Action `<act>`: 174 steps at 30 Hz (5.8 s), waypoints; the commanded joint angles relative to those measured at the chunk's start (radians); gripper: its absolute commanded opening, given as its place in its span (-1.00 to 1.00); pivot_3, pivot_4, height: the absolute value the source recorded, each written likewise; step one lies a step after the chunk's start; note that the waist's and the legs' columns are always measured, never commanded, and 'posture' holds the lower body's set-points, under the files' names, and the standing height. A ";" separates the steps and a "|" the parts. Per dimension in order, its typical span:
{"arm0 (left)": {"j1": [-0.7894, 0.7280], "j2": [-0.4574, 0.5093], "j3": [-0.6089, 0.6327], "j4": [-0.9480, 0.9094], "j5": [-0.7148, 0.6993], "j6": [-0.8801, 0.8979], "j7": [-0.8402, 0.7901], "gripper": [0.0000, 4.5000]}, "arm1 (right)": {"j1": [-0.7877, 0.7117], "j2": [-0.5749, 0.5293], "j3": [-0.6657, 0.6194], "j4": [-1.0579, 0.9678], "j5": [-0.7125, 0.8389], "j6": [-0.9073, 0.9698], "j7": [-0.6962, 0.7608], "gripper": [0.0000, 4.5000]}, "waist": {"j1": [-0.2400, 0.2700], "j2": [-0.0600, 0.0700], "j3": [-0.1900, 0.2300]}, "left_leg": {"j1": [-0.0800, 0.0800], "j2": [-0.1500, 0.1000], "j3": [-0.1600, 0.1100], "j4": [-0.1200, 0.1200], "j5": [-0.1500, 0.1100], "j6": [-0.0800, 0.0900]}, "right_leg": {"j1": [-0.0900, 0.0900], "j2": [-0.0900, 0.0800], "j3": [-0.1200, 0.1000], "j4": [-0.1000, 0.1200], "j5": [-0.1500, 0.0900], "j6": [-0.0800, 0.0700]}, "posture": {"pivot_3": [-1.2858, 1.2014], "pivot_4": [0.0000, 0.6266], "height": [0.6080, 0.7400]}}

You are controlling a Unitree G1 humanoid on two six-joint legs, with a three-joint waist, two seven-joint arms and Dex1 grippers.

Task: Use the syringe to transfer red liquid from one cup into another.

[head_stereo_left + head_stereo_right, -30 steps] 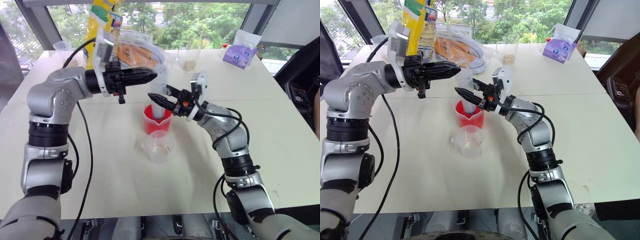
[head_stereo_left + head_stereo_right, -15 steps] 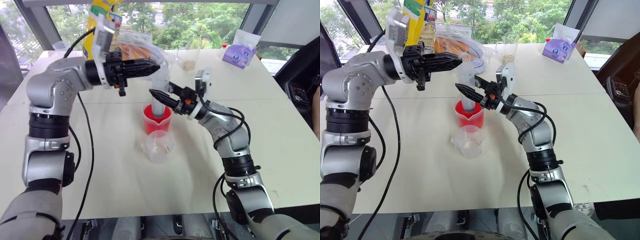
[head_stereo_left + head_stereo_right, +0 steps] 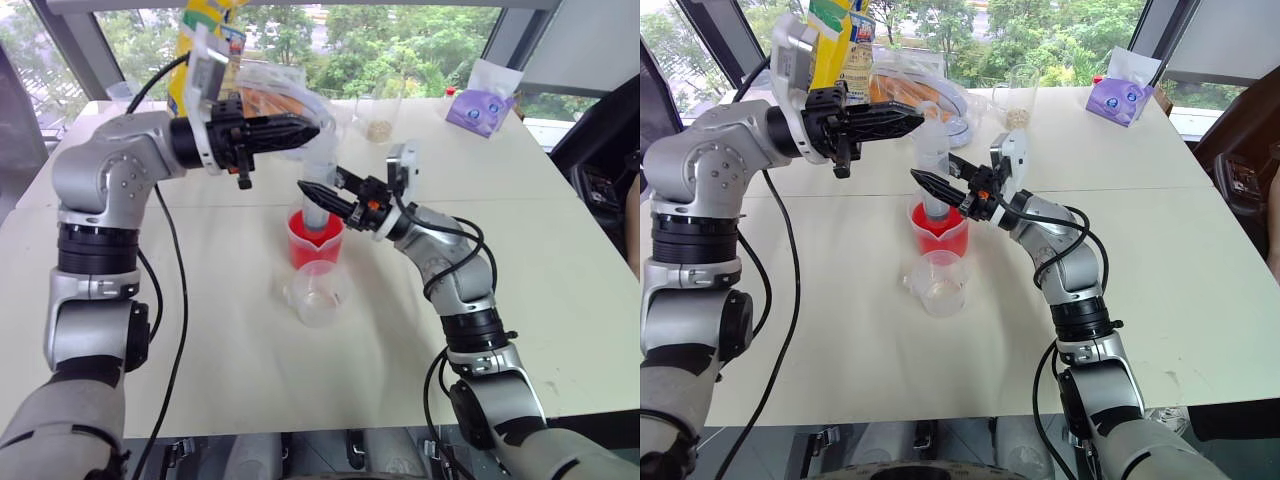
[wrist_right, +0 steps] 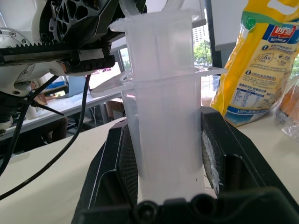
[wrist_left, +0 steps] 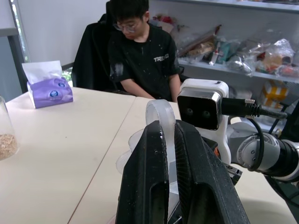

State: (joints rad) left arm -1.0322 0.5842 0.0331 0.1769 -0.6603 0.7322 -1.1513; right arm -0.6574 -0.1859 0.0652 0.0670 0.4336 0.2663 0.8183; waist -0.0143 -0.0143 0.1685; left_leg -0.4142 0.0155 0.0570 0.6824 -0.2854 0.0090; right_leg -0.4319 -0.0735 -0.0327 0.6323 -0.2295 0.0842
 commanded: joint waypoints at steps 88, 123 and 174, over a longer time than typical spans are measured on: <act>0.084 0.174 0.028 -0.328 -0.306 0.260 -0.160 -0.65 | 0.123 -0.202 0.034 -0.448 0.242 0.289 0.073 -0.35 | 0.002 -0.001 0.001 | 0.003 0.000 -0.001 0.001 0.000 0.000 | 0.003 0.001 0.000 0.000 0.000 0.000 | 0.03 -0.52 1.00; 0.222 0.153 -0.104 -0.320 -0.163 0.107 -0.211 -0.96 | -0.009 -0.196 -0.063 -0.509 0.368 0.401 -0.004 -0.35 | 0.003 -0.001 0.001 | 0.003 0.000 -0.001 0.001 0.000 0.000 | 0.003 0.001 0.000 0.000 0.000 0.000 | 0.03 -0.52 1.00; 0.499 0.266 0.182 -0.468 -0.206 0.095 -0.006 0.98 | -0.537 -0.355 -0.302 0.105 0.627 1.123 -0.593 -0.35 | 0.002 0.000 0.002 | 0.003 0.000 0.000 -0.001 0.000 -0.001 | 0.003 -0.006 0.000 -0.002 -0.002 -0.005 | 0.03 -0.52 1.00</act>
State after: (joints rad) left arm -0.5345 0.8513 0.1849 -0.2609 -0.8441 0.8421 -1.1664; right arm -1.1595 -0.5125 -0.2203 0.1253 1.0835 1.3126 0.2597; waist -0.0125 -0.0146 0.1705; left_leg -0.4111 0.0145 0.0578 0.6817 -0.2857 0.0093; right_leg -0.4288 -0.0809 -0.0326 0.6305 -0.2318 0.0789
